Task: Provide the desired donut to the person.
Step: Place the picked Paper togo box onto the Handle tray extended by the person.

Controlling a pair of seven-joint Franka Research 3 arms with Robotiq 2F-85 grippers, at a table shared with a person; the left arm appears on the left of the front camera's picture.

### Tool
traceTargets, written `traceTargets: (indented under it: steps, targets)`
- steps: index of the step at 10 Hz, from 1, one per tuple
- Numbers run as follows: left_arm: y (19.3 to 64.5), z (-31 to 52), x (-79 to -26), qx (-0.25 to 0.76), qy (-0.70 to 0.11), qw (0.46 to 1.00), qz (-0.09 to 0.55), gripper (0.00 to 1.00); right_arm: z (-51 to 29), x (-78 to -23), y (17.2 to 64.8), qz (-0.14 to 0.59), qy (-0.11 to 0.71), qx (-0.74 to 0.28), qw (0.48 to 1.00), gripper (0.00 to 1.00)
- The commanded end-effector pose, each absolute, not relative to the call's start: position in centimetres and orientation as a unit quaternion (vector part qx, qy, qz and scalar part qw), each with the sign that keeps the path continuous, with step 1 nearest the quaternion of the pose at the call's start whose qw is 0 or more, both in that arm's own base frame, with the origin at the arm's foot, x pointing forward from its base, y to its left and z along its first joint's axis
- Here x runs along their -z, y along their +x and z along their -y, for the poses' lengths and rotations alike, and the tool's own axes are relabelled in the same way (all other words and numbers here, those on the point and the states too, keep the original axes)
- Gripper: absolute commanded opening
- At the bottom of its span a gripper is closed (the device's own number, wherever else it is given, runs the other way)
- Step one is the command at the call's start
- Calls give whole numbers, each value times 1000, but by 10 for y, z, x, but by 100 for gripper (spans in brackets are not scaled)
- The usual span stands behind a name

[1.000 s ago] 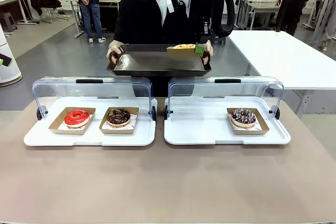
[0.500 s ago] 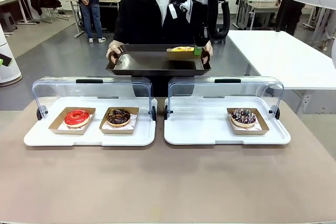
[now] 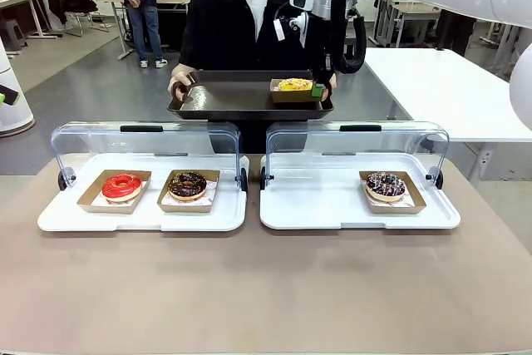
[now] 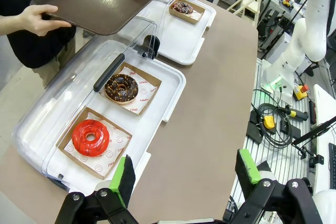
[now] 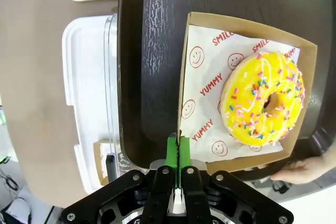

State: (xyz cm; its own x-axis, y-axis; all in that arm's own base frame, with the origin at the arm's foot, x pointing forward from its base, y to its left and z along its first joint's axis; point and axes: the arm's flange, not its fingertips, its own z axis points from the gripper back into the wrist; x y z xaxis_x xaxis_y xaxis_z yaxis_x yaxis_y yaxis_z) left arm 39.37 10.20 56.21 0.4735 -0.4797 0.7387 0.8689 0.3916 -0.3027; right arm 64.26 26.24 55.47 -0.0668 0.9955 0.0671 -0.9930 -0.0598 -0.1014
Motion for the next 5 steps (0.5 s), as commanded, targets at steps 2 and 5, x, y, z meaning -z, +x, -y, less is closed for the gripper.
traceTargets:
  steps: [2,5]
  targets:
    - [393,-101,-565,421,-354,786,282,100,-265,-559,649,57,2,-719,693,21]
    - [393,-101,-565,421,-354,786,282,100,-265,-561,649,57,2,-718,694,100]
